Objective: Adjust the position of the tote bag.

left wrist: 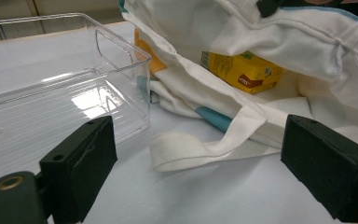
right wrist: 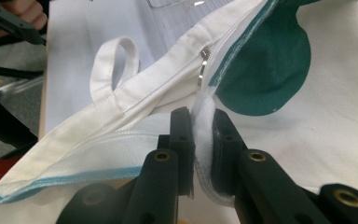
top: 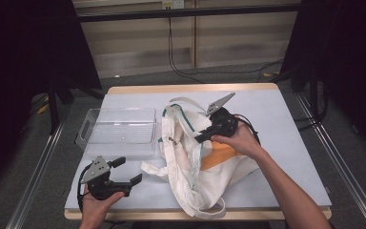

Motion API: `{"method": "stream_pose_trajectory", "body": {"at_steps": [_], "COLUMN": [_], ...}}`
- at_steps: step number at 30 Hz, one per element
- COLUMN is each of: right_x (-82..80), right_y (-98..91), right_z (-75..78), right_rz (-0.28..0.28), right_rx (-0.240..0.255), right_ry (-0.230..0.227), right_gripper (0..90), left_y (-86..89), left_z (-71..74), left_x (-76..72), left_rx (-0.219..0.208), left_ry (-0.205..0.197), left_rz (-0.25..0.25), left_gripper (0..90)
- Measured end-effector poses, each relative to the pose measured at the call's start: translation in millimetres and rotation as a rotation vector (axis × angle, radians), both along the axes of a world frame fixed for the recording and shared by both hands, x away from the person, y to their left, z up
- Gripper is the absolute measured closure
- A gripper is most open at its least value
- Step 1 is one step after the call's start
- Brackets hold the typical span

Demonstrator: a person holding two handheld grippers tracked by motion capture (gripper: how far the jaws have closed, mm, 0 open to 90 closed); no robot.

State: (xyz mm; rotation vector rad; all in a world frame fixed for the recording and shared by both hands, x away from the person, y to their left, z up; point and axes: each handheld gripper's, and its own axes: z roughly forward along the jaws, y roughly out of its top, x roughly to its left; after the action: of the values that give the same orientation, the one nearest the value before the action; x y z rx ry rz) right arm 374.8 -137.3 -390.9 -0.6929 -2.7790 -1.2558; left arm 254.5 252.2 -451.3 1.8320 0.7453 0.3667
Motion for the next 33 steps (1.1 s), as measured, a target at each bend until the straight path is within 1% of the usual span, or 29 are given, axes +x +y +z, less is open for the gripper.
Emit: {"method": "stream_pose_trajectory", "body": {"at_steps": [1, 2, 4, 5, 8, 9, 10, 11, 12, 13, 14, 15, 17, 18, 19, 20, 22, 23, 24, 25, 26, 27, 29, 30, 31, 32, 33], "right_x": [-0.1, -0.4, -1.2, -2.0, -4.0, -4.0, -4.2, -5.9, -5.9, -6.7, -7.2, -7.8, -8.2, -9.1, -10.1, -10.3, -10.9, -11.3, -13.0, -13.7, -14.4, -15.1, -15.6, -16.6, -17.2, -18.9, -19.5], "right_y": [-3.0, -5.8, -10.6, -12.7, -20.8, -20.8, -23.1, -29.6, -29.6, -33.3, -37.7, -45.8, -48.6, -53.2, -55.2, -57.4, -59.6, -62.1, -67.2, -69.8, -72.0, -74.0, -75.8, -77.7, -78.5, -80.1, -80.9], "right_z": [0.6, 1.6, 3.5, 4.2, 6.3, 6.3, 6.5, 6.6, 6.6, 5.8, 4.6, 1.2, -0.3, -2.3, -2.6, -3.3, -3.6, -4.3, -6.1, -6.9, -7.7, -8.0, -8.1, -7.5, -7.4, -6.8, -6.6], "right_rz": [-0.002, -0.008, -0.016, -0.023, -0.037, -0.037, -0.037, -0.046, -0.046, -0.052, -0.06, -0.071, -0.075, -0.081, -0.09, -0.089, -0.094, -0.095, -0.113, -0.117, -0.122, -0.125, -0.127, -0.132, -0.133, -0.137, -0.133], "right_rx": [0.015, 0.022, 0.023, 0.027, 0.024, 0.024, 0.025, 0.029, 0.029, 0.036, 0.045, 0.06, 0.056, 0.054, 0.054, 0.058, 0.057, 0.06, 0.065, 0.064, 0.066, 0.065, 0.067, 0.066, 0.062, 0.057, 0.051], "right_ry": [0.005, 0.004, -0.008, -0.008, -0.022, -0.022, -0.025, -0.026, -0.026, -0.025, -0.026, -0.024, -0.021, -0.024, -0.02, -0.023, -0.025, -0.028, -0.026, -0.026, -0.024, -0.024, -0.028, -0.026, -0.029, -0.034, -0.037], "right_gripper": [81.6, 81.6, 81.6, 81.6, 81.5, 81.5, 81.5, 81.6, 81.6, 81.5, 81.5, 81.5, 81.5, 81.5, 81.5, 81.5, 81.5, 81.5, 81.5, 81.5, 81.5, 81.5, 81.5, 81.5, 81.5, 81.5, 81.5], "left_y": [-0.2, -0.2, -0.4, -1.1, -2.4, -3.3, -4.0, -6.4, -6.4, -8.0, -9.8, -12.9, -13.8, -16.6, -17.9, -19.9, -22.4, -24.7, -26.2, -29.6, -35.7, -38.6, -42.0, -43.9, -45.4, -49.2, -50.9], "left_z": [0.5, 0.8, 1.3, 1.6, 2.0, 2.1, 2.2, 3.0, 3.0, 3.0, 3.1, 2.8, 3.1, 2.5, 3.1, 2.8, 3.3, 4.2, 5.0, 5.0, 6.6, 7.6, 8.4, 8.2, 8.5, 8.0, 8.0], "left_x": [0.0, 0.4, 1.7, 1.7, 1.7, 1.2, 1.2, 0.1, 0.1, 0.2, 0.7, 1.6, 2.1, 3.8, 3.9, 4.5, 4.4, 5.2, 5.4, 6.5, 9.8, 11.2, 12.9, 14.2, 15.3, 17.6, 19.4], "left_rx": [0.002, -0.008, -0.013, -0.013, -0.006, -0.005, -0.005, 0.008, 0.008, 0.01, 0.025, 0.023, 0.03, 0.026, 0.04, 0.03, 0.035, 0.043, 0.048, 0.029, 0.036, 0.039, 0.045, 0.031, 0.028, 0.019, 0.022], "left_ry": [0.001, 0.006, 0.002, 0.006, 0.005, 0.007, 0.002, -0.006, -0.006, -0.007, -0.009, -0.009, -0.008, -0.009, -0.015, -0.009, -0.004, -0.013, -0.02, -0.028, -0.035, -0.035, -0.037, -0.035, -0.026, -0.009, -0.006], "left_rz": [0.006, 0.003, 0.0, 0.007, 0.002, 0.004, -0.004, -0.009, -0.009, -0.018, -0.021, -0.024, -0.022, -0.039, -0.034, -0.048, -0.043, -0.052, -0.056, -0.062, -0.061, -0.065, -0.067, -0.076, -0.088, -0.103, -0.111], "left_gripper": [10.4, 9.9, 9.6, 9.8, 11.5, 11.5, 12.3, 14.4, 15.1, 15.1, 15.3, 17.0, 17.7, 18.3, 19.7, 21.0, 22.6, 22.6, 25.9, 26.2, 27.0, 28.7, 29.2, 29.6, 31.2, 32.8, 34.3]}}
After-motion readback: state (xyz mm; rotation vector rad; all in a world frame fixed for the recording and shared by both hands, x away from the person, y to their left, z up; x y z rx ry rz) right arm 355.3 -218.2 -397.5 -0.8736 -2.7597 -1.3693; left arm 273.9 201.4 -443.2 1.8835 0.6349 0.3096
